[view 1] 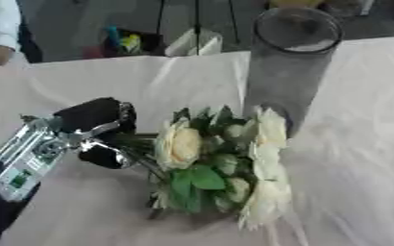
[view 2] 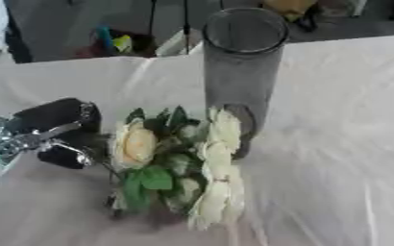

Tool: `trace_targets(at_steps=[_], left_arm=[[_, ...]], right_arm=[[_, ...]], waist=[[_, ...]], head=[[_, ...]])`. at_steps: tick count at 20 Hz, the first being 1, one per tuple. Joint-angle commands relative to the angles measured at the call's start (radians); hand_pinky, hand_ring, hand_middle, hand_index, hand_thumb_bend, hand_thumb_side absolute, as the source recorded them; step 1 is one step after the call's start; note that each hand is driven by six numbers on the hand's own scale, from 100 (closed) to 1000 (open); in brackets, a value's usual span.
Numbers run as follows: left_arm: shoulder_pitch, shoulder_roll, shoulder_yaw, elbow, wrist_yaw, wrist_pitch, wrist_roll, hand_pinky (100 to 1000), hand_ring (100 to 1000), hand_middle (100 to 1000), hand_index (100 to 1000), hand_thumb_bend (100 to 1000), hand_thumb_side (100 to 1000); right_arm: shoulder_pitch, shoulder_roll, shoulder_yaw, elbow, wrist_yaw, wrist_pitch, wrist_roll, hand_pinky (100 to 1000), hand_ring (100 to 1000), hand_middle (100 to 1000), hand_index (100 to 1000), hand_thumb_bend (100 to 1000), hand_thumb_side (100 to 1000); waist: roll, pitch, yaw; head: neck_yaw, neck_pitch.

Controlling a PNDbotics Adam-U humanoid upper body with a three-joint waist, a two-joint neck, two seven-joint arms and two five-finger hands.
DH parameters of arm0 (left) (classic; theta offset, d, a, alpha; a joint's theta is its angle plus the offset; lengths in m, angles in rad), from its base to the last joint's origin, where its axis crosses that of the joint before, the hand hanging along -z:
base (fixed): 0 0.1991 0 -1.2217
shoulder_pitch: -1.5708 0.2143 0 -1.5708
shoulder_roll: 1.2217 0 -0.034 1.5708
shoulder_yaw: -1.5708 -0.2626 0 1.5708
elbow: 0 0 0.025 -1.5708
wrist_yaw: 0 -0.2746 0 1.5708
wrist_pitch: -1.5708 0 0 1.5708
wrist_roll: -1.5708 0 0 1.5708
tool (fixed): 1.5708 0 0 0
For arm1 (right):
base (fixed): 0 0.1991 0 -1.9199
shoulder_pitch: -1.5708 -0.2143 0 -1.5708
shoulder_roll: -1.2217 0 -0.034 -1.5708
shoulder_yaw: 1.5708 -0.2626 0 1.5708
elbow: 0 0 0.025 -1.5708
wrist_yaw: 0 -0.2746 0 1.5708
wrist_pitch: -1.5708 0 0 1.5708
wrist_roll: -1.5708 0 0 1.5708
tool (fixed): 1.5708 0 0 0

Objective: Arrange flowers into the vase.

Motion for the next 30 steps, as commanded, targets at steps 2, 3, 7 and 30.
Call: trace_targets(at_steps=[2,3,7,30], left_arm=[[0.003,0.067,0.048,-0.098,0.051,0.055,-0.015,100,100,100,100,100,482],[0.005,0.071,0.054,-0.113,0.064,0.069,-0.018,100,100,100,100,100,482],[0.007,0.089,0.086,-0.182,0.137,0.142,-0.019,100,100,100,100,100,483],[-0.105,0.11,0.203,-0.325,0.698,0.396,0.14,100,100,100,100,100,516]], right_arm=[[-0.002,-0.017,-0.012,-0.019,-0.006,-0.001,-0.005,680,540,522,769,100,1000],[-0.002,-0.017,-0.012,-0.019,-0.007,-0.001,-0.005,680,540,522,769,100,1000],[0.001,-0.02,-0.014,-0.019,-0.01,-0.002,-0.009,679,541,523,769,100,1000],[0.015,-0.034,-0.015,-0.019,-0.039,0.014,-0.01,677,544,525,768,100,1000]], waist=[[0.004,-0.04,0.006],[0.004,-0.041,0.007],[0.002,-0.05,0.011],[0.023,-0.104,0.011]], head=[[-0.008,0.011],[-0.009,0.012],[-0.014,0.021],[-0.007,0.054]])
